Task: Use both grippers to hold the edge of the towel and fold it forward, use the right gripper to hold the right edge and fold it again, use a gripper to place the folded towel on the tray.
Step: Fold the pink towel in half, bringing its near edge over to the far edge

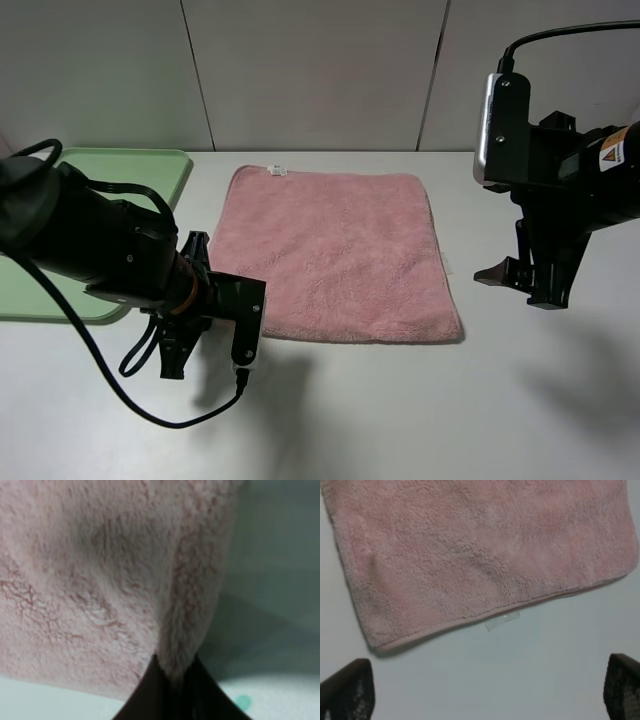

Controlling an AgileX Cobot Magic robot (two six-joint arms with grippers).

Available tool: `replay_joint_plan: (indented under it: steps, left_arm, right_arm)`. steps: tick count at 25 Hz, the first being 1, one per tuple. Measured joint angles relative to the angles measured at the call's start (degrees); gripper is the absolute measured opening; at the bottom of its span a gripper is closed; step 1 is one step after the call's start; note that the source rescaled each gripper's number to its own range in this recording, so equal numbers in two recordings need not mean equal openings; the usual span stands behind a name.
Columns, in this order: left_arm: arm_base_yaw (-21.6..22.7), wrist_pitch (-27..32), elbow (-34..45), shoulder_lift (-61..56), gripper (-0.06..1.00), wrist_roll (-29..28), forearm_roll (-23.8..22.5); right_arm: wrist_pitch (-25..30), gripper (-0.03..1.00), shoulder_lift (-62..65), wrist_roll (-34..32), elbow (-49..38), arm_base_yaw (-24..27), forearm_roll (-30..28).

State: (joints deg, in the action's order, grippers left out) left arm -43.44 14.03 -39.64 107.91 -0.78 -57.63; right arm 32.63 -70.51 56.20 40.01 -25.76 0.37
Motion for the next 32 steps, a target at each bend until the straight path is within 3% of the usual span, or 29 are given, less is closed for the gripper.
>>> replay_joint_plan:
  steps: [11,32]
  left_arm:
    - [0.0,-0.3,0.0,0.0,0.0,0.0,0.1]
    - [0.1,-0.5,0.0,0.0,0.0,0.0,0.2]
  right_arm:
    - [-0.1,1.0,-1.4,6.4,0.0,0.0,2.3]
    - [-4.0,1.0,-18.0,8.7,0.0,0.0,3.9]
